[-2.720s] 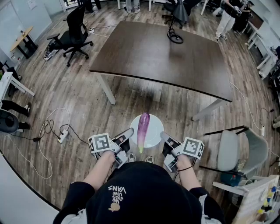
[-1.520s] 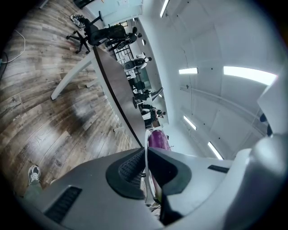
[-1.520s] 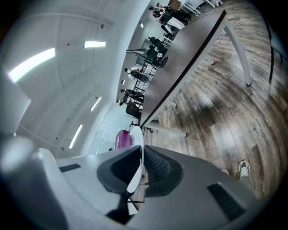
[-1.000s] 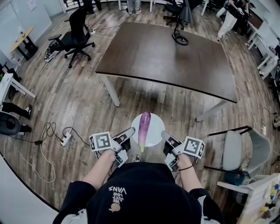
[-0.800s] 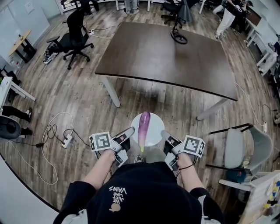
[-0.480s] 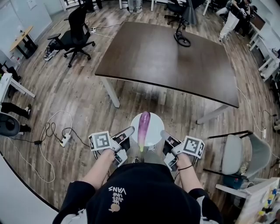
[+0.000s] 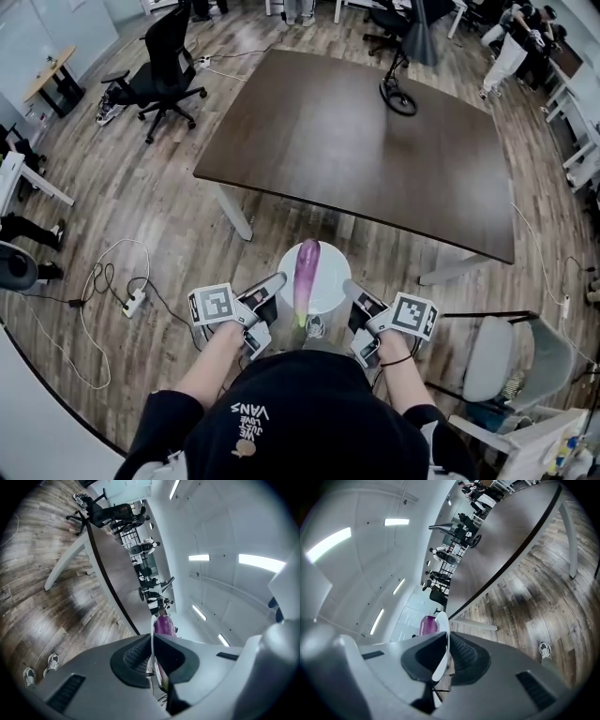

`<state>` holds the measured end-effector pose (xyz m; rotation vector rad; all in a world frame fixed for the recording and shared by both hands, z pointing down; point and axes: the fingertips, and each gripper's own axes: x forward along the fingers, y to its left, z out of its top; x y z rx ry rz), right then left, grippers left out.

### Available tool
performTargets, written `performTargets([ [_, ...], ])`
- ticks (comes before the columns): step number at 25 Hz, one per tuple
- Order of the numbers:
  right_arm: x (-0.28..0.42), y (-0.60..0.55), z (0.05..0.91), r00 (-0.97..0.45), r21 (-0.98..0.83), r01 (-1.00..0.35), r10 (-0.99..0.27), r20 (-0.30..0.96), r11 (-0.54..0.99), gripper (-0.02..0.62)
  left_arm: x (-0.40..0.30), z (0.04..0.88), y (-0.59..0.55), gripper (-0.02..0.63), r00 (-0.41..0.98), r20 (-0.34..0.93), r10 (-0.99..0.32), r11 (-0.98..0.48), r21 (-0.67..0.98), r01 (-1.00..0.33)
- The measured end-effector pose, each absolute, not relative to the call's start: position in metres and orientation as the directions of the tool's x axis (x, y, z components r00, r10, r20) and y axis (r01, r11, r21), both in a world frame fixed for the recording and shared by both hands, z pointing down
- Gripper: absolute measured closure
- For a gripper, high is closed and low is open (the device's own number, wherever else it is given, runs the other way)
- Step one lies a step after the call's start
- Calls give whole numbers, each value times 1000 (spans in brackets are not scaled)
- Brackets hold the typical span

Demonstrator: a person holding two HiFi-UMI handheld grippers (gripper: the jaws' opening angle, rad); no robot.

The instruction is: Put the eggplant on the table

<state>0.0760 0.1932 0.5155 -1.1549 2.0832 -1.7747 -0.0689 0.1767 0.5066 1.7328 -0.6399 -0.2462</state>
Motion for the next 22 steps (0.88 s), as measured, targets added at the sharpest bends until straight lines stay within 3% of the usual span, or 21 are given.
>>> performTargets([
  [12, 120, 102, 523, -733, -894, -446, -586, 344, 34, 565, -31, 513, 96, 580, 766, 188, -615, -137, 931, -338],
  [22, 108, 56, 525, -750, -892, -450, -560, 351, 44, 565, -42, 516, 53, 580, 743, 201, -639, -114, 930, -349],
])
